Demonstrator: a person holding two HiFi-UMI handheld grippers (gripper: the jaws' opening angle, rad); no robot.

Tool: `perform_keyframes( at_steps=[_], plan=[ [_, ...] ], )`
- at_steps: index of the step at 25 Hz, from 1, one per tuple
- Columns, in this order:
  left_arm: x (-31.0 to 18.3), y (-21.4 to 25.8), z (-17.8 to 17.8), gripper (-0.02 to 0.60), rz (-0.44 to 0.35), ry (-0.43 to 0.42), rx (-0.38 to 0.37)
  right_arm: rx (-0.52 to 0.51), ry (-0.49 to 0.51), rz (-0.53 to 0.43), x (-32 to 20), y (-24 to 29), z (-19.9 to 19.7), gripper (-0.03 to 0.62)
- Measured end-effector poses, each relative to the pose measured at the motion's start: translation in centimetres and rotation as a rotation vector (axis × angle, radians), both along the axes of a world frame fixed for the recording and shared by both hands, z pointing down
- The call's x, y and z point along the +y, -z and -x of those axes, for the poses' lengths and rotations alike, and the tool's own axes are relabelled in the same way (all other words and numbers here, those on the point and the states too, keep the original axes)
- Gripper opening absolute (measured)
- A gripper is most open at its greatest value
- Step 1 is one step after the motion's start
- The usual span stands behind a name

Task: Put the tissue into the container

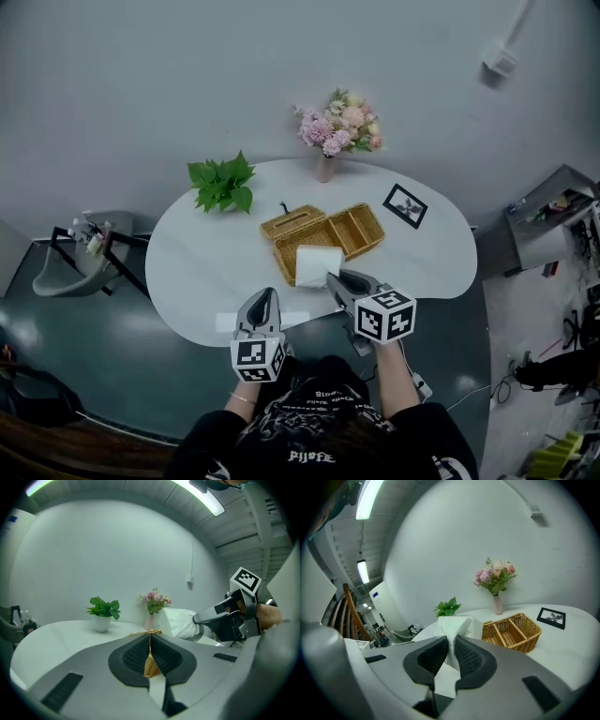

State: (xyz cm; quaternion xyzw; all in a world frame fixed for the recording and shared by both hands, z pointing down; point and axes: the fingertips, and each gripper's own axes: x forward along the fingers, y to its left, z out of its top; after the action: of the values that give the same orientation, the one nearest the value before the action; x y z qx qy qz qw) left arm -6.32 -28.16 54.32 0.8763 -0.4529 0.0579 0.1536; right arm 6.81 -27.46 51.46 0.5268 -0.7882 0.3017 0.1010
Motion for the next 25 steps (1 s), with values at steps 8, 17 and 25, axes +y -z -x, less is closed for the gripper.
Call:
perform_keyframes(
  at_steps=[8,17,25],
  plan=[
    [-1.7,0.3,-0.2,0.026,0.004,0.004,0.004,0.019,0.029,0.047,-2.2,-0.8,-0.8,0.077],
    [-4.3,0.5,-0.4,0.026,0.007,0.096,-0.011,0.038,0.167,0.097,-5.1,-1.2,-1.2,0.077],
    [-5.7,0.7,-0.9,0.026,0.010,0.172,-0.017,0.033,0.298,0.180,-7.2,-3.5,-1.1,0.077]
  ],
)
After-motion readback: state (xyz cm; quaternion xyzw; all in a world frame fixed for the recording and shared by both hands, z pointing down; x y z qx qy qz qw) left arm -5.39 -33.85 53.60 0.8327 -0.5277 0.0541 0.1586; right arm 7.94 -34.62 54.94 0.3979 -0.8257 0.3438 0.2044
